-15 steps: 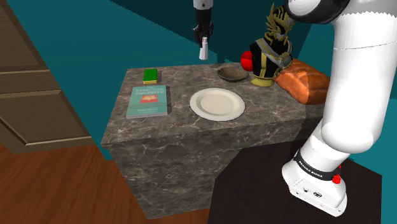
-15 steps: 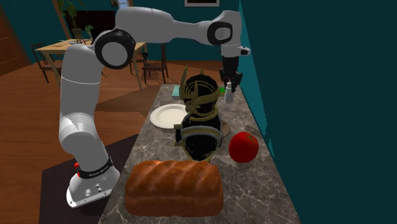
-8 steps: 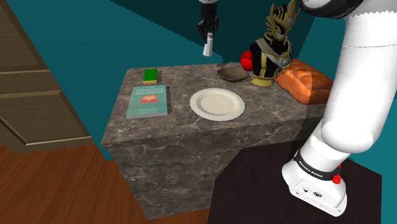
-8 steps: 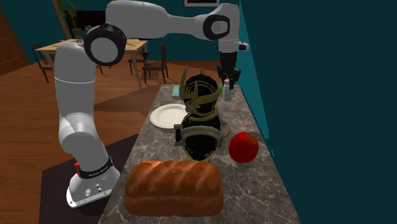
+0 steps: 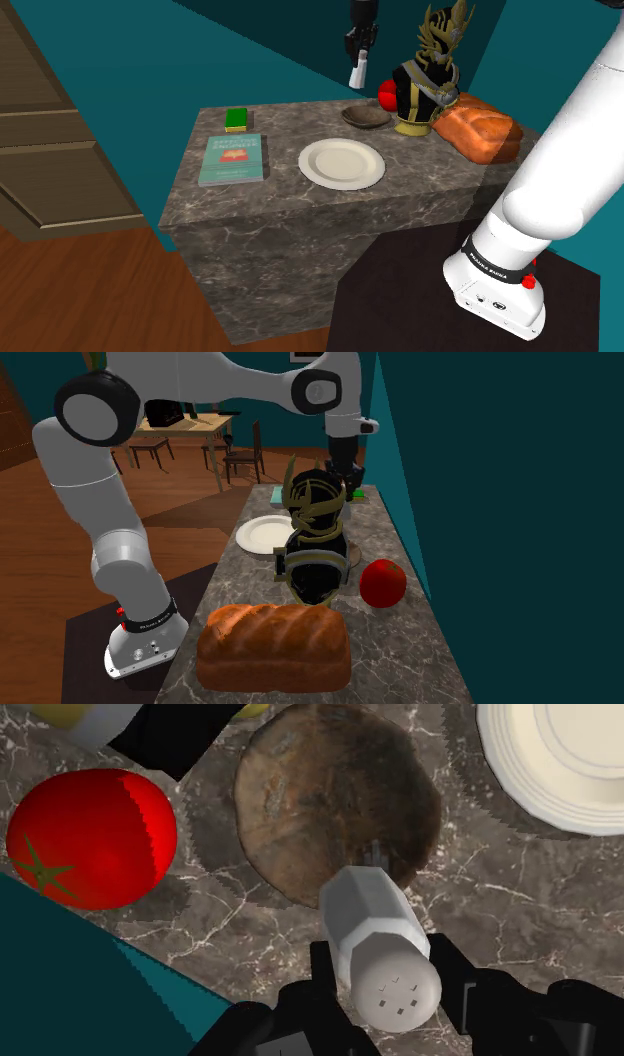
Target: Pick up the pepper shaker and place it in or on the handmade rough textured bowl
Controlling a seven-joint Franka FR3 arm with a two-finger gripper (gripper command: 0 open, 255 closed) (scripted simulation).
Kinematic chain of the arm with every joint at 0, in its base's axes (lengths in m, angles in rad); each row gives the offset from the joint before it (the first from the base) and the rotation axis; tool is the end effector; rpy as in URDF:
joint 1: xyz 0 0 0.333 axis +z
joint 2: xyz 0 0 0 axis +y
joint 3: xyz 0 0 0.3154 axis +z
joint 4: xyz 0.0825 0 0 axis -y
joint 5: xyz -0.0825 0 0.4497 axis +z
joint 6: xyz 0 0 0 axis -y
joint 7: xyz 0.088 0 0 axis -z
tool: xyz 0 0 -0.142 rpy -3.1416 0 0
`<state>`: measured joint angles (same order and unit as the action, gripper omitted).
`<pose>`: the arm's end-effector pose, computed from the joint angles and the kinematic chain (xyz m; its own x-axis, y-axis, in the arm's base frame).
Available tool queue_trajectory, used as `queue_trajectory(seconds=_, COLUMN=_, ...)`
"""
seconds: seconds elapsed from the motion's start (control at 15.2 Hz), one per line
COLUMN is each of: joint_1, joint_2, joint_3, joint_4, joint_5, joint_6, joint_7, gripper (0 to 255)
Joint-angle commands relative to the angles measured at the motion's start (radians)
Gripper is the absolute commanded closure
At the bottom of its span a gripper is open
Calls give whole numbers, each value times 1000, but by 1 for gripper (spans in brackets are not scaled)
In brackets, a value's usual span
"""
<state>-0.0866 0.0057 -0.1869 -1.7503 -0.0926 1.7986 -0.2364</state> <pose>0.6090 -0.1820 0.5087 0.9997 -0.0171 0.0190 -0.0189 -0.9949 0.0992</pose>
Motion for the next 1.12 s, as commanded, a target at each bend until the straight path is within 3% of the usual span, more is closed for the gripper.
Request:
queue_trajectory(seconds=0.0, joint_1=-10, joint_2=-70, joint_3=-10, joint_4=-75, joint_5=-13, joint_6=8, joint_7=-17, gripper=255)
queue_trajectory(seconds=0.07, joint_1=-19, joint_2=-120, joint_3=-18, joint_4=-124, joint_5=-23, joint_6=9, joint_7=-31, gripper=255)
queue_trajectory(seconds=1.06, joint_1=-22, joint_2=-100, joint_3=-23, joint_4=-304, joint_5=-27, joint_6=208, joint_7=-17, gripper=255)
